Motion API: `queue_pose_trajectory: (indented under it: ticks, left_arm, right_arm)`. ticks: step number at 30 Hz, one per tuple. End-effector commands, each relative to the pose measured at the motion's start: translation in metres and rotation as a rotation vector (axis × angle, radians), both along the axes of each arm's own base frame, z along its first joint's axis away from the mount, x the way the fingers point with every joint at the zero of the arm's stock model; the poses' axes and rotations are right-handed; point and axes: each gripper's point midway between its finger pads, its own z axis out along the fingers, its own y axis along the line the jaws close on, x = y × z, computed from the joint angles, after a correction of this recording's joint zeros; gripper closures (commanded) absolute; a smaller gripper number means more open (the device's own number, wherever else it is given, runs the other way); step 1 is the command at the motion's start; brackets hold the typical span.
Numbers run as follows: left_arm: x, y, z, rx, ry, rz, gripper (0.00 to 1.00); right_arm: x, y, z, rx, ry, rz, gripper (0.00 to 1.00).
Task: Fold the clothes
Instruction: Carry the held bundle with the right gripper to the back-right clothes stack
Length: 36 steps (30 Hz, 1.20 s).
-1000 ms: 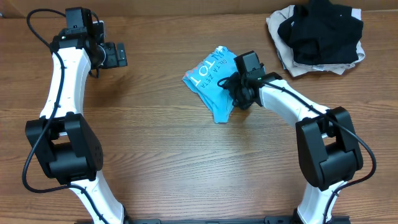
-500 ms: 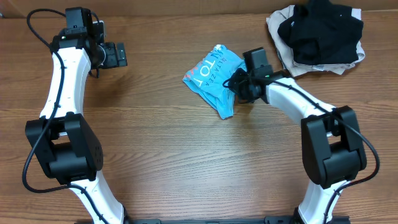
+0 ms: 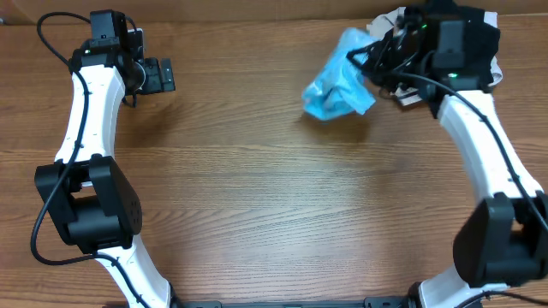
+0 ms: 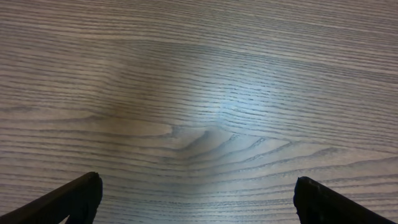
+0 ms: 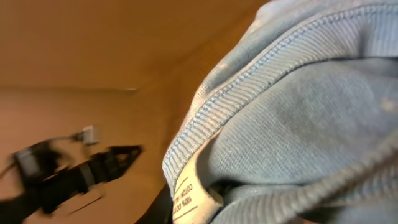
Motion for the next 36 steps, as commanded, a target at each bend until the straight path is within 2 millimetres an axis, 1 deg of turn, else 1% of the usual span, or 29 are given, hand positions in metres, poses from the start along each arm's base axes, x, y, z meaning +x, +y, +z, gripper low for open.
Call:
queue_pose_trajectory:
  ticks: [1, 3, 4, 6, 7, 8, 9, 12, 13, 16, 17, 18, 19, 22, 25, 28, 30, 33, 36]
  left_arm:
    - [-0.003, 0.002, 0.000, -0.001, 0.003, 0.014, 0.00]
    - [-0.003, 0.002, 0.000, -0.001, 0.003, 0.014, 0.00]
    - [-0.003, 0.002, 0.000, -0.001, 0.003, 0.014, 0.00]
    - [-0.003, 0.002, 0.000, -0.001, 0.003, 0.014, 0.00]
    - [-0.003, 0.002, 0.000, -0.001, 0.003, 0.014, 0.00]
    - [-0.003, 0.002, 0.000, -0.001, 0.003, 0.014, 0.00]
    - [-0.003, 0.002, 0.000, -0.001, 0.004, 0.014, 0.00]
    - [-0.003, 0.002, 0.000, -0.001, 0.005, 0.014, 0.00]
    - [-0.003, 0.002, 0.000, -0.001, 0.003, 0.014, 0.00]
    - [-0.002, 0.002, 0.000, -0.001, 0.000, 0.014, 0.00]
    - [-0.002, 0.002, 0.001, 0.000, -0.002, 0.014, 0.00]
    - [-0.001, 0.002, 0.001, 0.000, -0.003, 0.014, 0.00]
    - [-0.001, 0.003, 0.001, 0.001, -0.003, 0.014, 0.00]
    - [-0.001, 0.003, 0.001, 0.001, -0.003, 0.014, 0.00]
    - [-0.001, 0.003, 0.001, 0.001, -0.003, 0.014, 0.00]
    - [-0.001, 0.003, 0.001, 0.000, -0.003, 0.014, 0.00]
    - [-0.001, 0.003, 0.001, 0.000, -0.003, 0.014, 0.00]
    - [-0.001, 0.003, 0.001, 0.000, -0.003, 0.014, 0.00]
    - [-0.001, 0.003, 0.001, 0.000, -0.003, 0.014, 0.00]
  right_arm:
    - [-0.013, 0.010, 0.068, 0.047, -0.163, 0.094, 0.96]
    - [-0.011, 0.003, 0.089, 0.032, -0.223, 0.082, 0.96]
    - [-0.007, -0.004, 0.097, 0.016, -0.251, 0.060, 0.96]
    - [0.003, -0.025, 0.111, -0.018, -0.289, -0.016, 0.96]
    - [0.011, -0.046, 0.120, -0.050, -0.314, -0.088, 0.96]
    - [0.015, -0.056, 0.123, -0.065, -0.326, -0.121, 0.96]
    - [0.023, -0.082, 0.132, -0.096, -0.355, -0.201, 0.96]
    - [0.033, -0.125, 0.138, -0.139, -0.388, -0.330, 0.96]
    - [0.037, -0.148, 0.140, -0.159, -0.394, -0.413, 0.96]
    - [0.046, -0.180, 0.145, -0.197, -0.428, -0.522, 0.96]
    - [0.048, -0.186, 0.146, -0.203, -0.440, -0.541, 0.96]
    - [0.054, -0.197, 0.148, -0.215, -0.461, -0.575, 0.96]
    - [0.057, -0.204, 0.148, -0.219, -0.473, -0.597, 0.96]
    - [0.069, -0.221, 0.142, -0.193, -0.481, -0.654, 0.96]
    - [0.083, -0.235, 0.132, -0.157, -0.484, -0.688, 0.96]
    - [0.096, -0.244, 0.116, -0.136, -0.477, -0.707, 0.96]
    - [0.103, -0.251, 0.102, -0.138, -0.463, -0.714, 0.96]
    - [0.110, -0.262, 0.070, -0.139, -0.390, -0.728, 0.96]
    - [0.109, -0.270, 0.027, -0.148, -0.260, -0.736, 0.96]
